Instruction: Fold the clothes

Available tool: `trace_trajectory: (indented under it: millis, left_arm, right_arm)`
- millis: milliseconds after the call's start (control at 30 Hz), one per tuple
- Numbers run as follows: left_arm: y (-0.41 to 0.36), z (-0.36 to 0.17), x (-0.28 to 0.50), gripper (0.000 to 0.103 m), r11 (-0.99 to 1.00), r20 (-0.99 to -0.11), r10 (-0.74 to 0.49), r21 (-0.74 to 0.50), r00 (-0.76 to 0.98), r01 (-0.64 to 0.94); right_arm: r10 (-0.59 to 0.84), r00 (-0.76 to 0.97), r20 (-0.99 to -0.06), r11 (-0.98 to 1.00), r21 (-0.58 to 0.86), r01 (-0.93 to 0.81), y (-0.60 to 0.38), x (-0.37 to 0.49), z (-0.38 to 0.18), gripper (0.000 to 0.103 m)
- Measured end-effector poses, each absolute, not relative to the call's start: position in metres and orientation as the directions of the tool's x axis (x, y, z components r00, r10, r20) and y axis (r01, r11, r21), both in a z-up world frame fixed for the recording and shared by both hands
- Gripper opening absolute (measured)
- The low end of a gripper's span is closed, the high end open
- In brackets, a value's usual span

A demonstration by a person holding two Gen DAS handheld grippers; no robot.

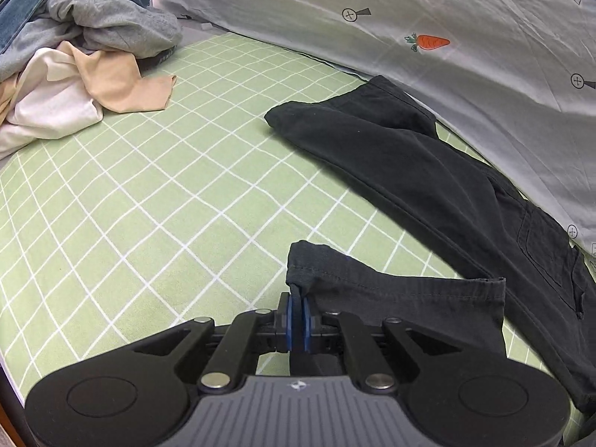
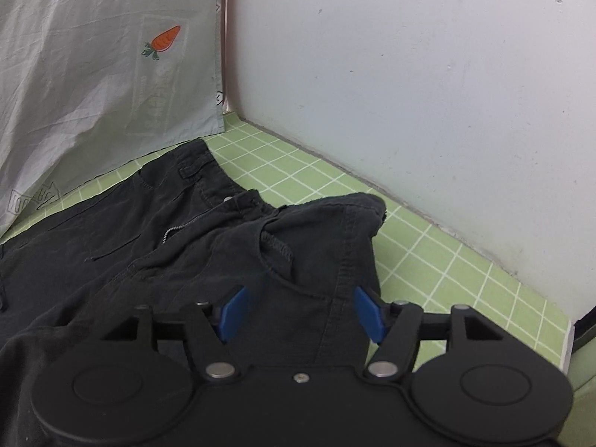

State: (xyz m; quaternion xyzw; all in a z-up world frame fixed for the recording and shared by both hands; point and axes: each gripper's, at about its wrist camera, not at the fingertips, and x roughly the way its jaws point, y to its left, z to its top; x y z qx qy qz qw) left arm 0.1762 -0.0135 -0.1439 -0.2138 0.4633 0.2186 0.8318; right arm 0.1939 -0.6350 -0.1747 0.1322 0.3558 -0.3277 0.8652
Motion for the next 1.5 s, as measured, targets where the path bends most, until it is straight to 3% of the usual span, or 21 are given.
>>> trace_trajectory:
  millis: [167,333,600,733,833,867,1000,1133,1233,1333,1500]
  left_arm:
    - [-0.014,-0.156,0.166,0.013,0.801,-0.871,0.119,-0.2,0.477,-0.564]
    - [-0.005,-0.158,0.142,0.02,0.756,-0.857,0.036,-0.313,0.513,-0.575]
    - [0.01,-0.179,0.116,0.032,0.671,-0.847,-0.121,-0.454,0.518,-0.586]
    - [0.013,-0.191,0.113,0.033,0.647,-0.833,-0.186,-0.503,0.521,-0.574]
    - [0.014,-0.197,0.111,0.024,0.626,-0.817,-0.228,-0.54,0.53,-0.563]
    - [0.013,-0.194,0.111,0.002,0.623,-0.811,-0.225,-0.546,0.54,-0.56]
    - [0.023,-0.166,0.097,0.002,0.579,-0.767,-0.205,-0.596,0.608,-0.557]
    - [0.048,-0.114,0.073,0.002,0.457,-0.729,-0.156,-0.651,0.666,-0.606]
    - [0.061,-0.054,0.068,0.002,0.49,-0.69,-0.081,-0.656,0.72,-0.574]
    - [0.057,-0.01,0.086,0.002,0.583,-0.657,0.024,-0.603,0.753,-0.545]
    - [0.026,-0.014,0.15,0.003,0.737,-0.652,0.135,-0.438,0.747,-0.515]
  right_arm:
    - [-0.398,0.55,-0.734,0.779,0.045,0.625,-0.599,0.182,-0.179,0.066]
    - [-0.299,0.603,-0.74,0.807,0.141,0.573,-0.564,0.158,-0.176,0.081]
    - [-0.215,0.62,-0.755,0.827,0.197,0.526,-0.527,0.127,-0.177,0.081]
    - [-0.205,0.631,-0.748,0.827,0.213,0.521,-0.516,0.117,-0.175,0.081]
    - [-0.204,0.631,-0.748,0.829,0.211,0.518,-0.51,0.109,-0.172,0.081]
    - [-0.206,0.63,-0.748,0.829,0.209,0.519,-0.508,0.106,-0.171,0.081]
    - [-0.222,0.63,-0.744,0.824,0.202,0.529,-0.507,0.095,-0.167,0.081]
    - [-0.247,0.631,-0.736,0.821,0.187,0.54,-0.51,0.093,-0.16,0.081]
    - [-0.247,0.631,-0.736,0.829,0.176,0.531,-0.512,0.099,-0.157,0.081]
    - [-0.246,0.632,-0.735,0.845,0.157,0.512,-0.511,0.108,-0.156,0.081]
    - [-0.241,0.618,-0.748,0.855,0.138,0.501,-0.505,0.126,-0.164,0.081]
